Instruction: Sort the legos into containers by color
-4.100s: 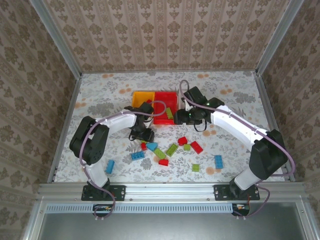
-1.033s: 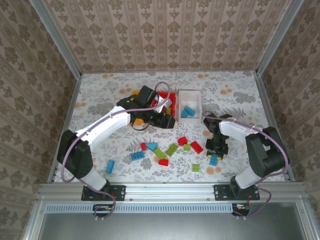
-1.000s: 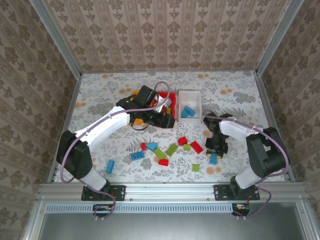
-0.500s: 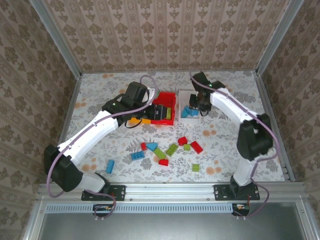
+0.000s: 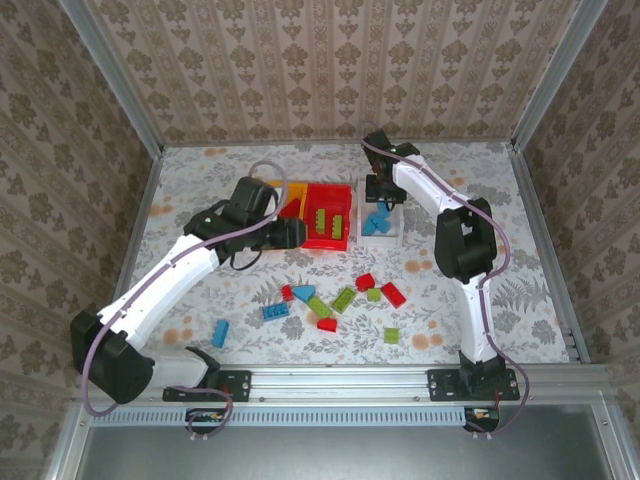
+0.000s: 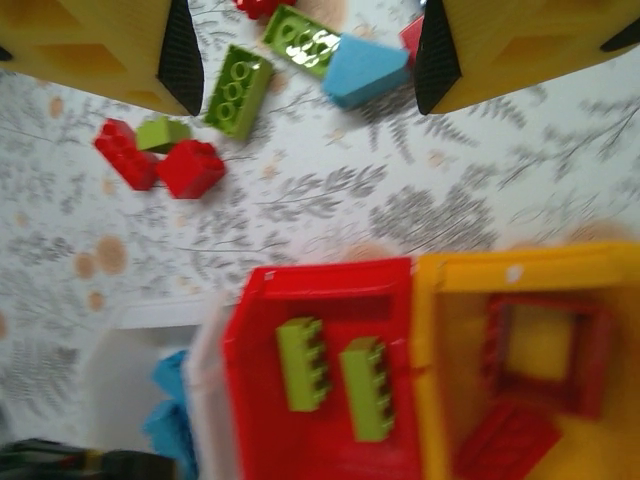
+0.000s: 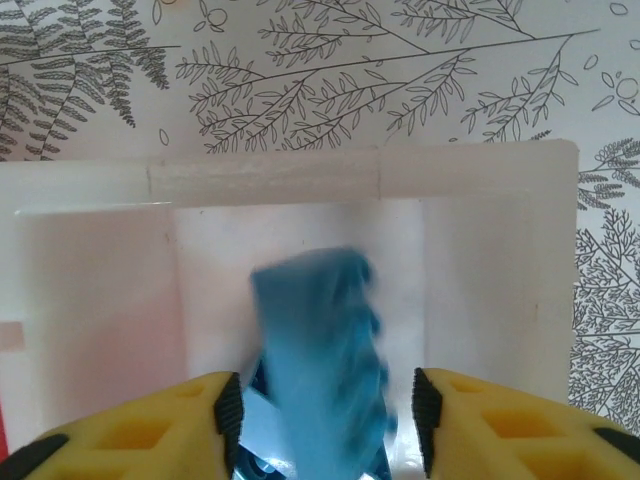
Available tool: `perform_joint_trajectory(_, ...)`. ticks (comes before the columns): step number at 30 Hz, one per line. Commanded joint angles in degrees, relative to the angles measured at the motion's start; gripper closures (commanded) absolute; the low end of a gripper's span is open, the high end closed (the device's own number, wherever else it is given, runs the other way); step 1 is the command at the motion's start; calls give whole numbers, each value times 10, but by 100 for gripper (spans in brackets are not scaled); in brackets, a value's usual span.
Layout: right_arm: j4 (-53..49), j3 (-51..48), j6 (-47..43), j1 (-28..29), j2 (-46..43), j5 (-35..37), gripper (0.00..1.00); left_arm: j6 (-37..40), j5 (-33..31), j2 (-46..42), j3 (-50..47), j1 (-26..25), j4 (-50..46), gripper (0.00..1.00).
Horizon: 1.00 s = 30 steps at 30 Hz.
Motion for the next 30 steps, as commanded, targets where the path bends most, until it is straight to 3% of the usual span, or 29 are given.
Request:
perform_joint_trajectory(1,-25,22,-9,3,-3,10,42,-36,-27,-26,-33,24,-57,39)
perform_joint_trajectory(8,0,11,-25,27,-66,-5,41,-44,-16,-44,-80,53,-98,38)
perform_joint_trajectory(12,74,-96,-38,62,-162,-26,42,-36,39,-10,-115,53,-93,38)
perform_joint_trajectory(16,171,-253,-50,105,-269,-89,41,-50,72,33,-137,47,-68,38)
perform_joint_trajectory(21,223,-389,-44,144,-355,-181,39,-68,76,94,-110,40,-50,36)
perform_joint_trajectory(30,259,-490,-50,158,-414,-337,37,-102,66,173,-83,26,-32,37)
